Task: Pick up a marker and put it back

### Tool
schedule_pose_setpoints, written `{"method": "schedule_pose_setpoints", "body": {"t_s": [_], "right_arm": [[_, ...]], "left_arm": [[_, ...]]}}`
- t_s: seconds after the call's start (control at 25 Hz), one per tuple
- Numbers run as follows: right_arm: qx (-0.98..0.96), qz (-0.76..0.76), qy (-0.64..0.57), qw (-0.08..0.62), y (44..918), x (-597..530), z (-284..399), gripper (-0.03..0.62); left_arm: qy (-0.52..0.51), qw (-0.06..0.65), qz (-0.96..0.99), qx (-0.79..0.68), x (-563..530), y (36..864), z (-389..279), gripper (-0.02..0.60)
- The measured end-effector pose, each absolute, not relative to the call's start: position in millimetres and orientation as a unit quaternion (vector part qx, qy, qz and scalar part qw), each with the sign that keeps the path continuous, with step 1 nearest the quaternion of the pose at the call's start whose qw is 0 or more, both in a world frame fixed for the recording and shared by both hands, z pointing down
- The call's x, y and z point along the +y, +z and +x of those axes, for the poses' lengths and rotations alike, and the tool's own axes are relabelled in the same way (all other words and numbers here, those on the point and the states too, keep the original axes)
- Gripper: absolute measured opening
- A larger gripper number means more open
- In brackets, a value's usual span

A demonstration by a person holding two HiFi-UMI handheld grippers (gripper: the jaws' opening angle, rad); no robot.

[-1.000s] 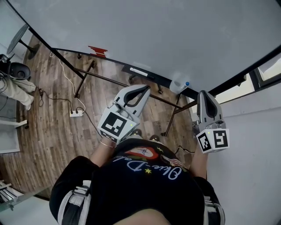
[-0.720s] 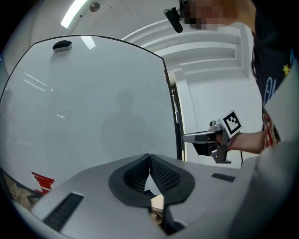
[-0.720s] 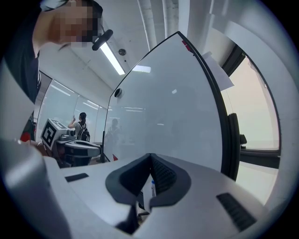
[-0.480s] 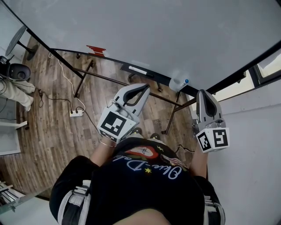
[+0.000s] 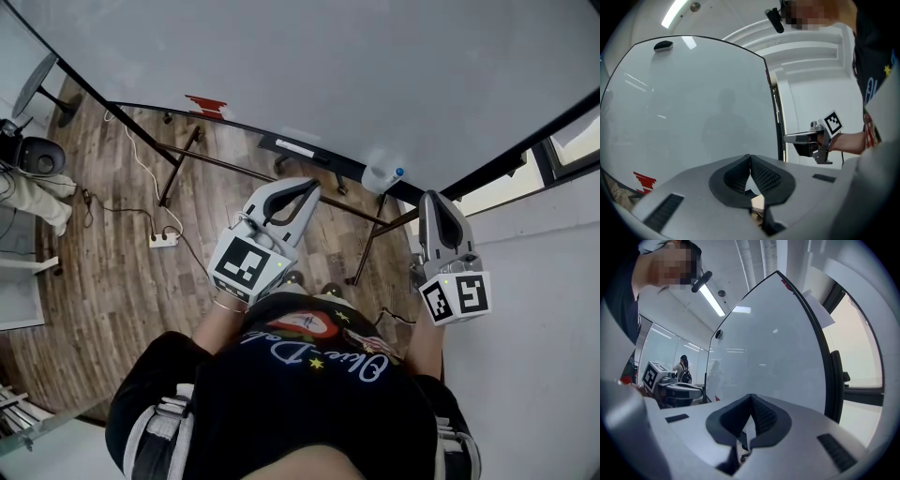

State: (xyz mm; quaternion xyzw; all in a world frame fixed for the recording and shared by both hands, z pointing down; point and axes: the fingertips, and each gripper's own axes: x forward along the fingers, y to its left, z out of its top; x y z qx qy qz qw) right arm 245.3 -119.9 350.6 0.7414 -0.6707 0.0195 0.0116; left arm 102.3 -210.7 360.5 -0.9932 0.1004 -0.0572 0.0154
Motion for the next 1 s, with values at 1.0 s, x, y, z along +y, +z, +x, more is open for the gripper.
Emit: {"method": "schedule_pose_setpoints", "body": {"t_s": [1.0], "right_arm": [[-0.672, 0.74, 0.027, 0.019, 355.1, -120.5, 243.9, 0.0]], "left_arm": [[-0.058, 0.015, -0.993, 0.101, -210.0, 360.8, 102.9, 0.003]]}}
